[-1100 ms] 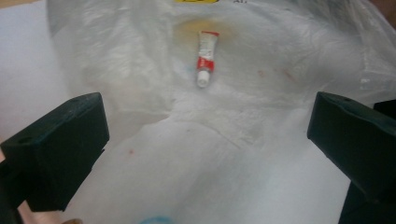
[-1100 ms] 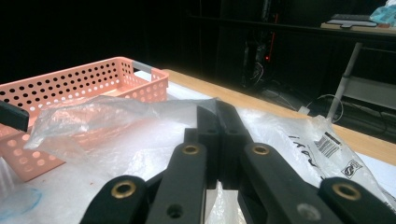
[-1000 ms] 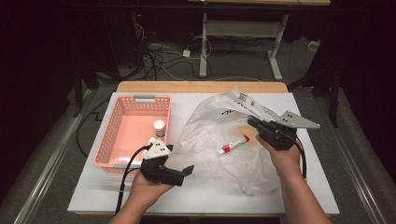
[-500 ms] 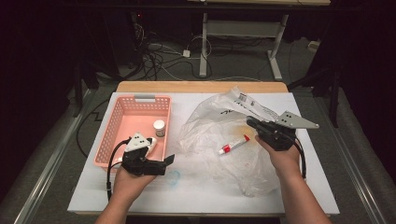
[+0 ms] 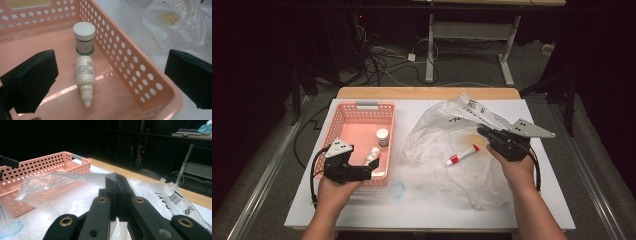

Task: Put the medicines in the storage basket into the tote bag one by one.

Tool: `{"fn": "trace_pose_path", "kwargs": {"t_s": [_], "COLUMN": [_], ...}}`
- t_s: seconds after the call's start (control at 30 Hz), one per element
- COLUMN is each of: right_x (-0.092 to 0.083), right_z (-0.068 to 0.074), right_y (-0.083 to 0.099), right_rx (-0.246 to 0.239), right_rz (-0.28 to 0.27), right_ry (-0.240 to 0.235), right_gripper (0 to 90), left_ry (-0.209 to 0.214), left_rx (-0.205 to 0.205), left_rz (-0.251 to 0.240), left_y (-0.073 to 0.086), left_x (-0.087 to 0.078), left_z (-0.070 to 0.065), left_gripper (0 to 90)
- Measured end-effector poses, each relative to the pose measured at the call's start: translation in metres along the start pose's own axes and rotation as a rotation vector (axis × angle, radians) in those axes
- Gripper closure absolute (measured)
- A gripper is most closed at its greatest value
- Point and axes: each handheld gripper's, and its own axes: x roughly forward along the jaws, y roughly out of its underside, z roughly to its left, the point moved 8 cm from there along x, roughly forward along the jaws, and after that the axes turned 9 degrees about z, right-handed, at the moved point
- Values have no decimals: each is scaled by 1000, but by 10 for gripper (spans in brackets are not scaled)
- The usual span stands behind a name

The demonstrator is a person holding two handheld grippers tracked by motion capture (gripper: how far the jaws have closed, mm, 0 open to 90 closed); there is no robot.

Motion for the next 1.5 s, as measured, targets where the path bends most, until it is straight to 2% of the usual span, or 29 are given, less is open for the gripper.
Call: {"fn": "trace_pose_path", "kwargs": {"t_s": [0.2, 0.3, 0.4, 0.5, 0.63, 0.73, 0.87, 1.0, 1.13, 1.27, 1.5], "right_x": [0, 0, 0, 2, 2, 1, -1, -2, -2, -2, -2], "right_z": [0, 0, 0, 0, 1, 0, -2, -3, -3, -3, -4], "right_y": [0, 0, 1, 1, 1, 1, -1, -1, -1, -1, 0], "right_rx": [1, -2, -2, 3, 4, 1, 4, 10, 10, 11, 13], "right_rz": [1, 1, 4, 5, 6, 3, -5, -7, -6, -7, -6], "right_ry": [4, 5, 3, -1, -4, -4, 1, 3, 3, 2, 3], "right_gripper": [900, 900, 900, 900, 900, 900, 900, 900, 900, 900, 900], "left_ry": [29, 47, 70, 68, 52, 39, 22, 15, 31, 12, 25], "left_rx": [1, 10, 7, 21, 6, -3, -24, -78, -97, -111, -113], "left_rz": [-37, -37, -58, -43, -43, -23, -2, 31, 73, 114, 202], "left_y": [-3, -10, -21, -35, -56, -66, -72, -74, -76, -77, -71], "left_x": [-1, -2, -1, 3, 10, 21, 39, 56, 68, 77, 90], "left_z": [-2, -6, -13, -16, -7, 3, 19, 35, 41, 49, 52], "left_gripper": [0, 0, 0, 0, 0, 0, 17, 23, 60, 91, 153]}}
